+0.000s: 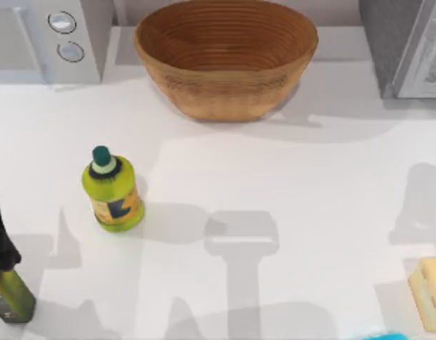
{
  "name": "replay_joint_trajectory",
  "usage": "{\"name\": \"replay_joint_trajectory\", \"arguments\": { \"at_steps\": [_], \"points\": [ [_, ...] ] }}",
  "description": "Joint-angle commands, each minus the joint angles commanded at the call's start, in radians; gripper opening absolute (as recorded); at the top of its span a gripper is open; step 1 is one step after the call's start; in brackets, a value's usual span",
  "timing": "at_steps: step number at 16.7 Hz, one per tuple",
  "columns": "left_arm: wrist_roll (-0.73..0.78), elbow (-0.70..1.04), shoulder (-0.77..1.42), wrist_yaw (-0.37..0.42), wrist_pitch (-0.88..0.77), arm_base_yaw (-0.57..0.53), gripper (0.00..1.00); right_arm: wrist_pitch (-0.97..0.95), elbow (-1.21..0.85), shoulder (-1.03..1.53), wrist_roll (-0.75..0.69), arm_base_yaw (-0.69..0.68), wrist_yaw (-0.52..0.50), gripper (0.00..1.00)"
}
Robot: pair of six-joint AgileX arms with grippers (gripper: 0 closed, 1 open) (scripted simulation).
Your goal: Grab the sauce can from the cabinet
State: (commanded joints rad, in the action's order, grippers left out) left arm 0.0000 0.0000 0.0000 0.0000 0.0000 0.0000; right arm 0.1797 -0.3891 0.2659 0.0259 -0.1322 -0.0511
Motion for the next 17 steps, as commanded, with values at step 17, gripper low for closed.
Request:
{"name": "replay_joint_trajectory", "arguments": {
  "at_steps": [17],
  "points": [
    [0.0, 0.0, 0.0, 0.0, 0.0, 0.0, 1.0, -0.238, 0.379, -0.199, -0.024, 0.097, 0.05, 0.0]
  ]
}}
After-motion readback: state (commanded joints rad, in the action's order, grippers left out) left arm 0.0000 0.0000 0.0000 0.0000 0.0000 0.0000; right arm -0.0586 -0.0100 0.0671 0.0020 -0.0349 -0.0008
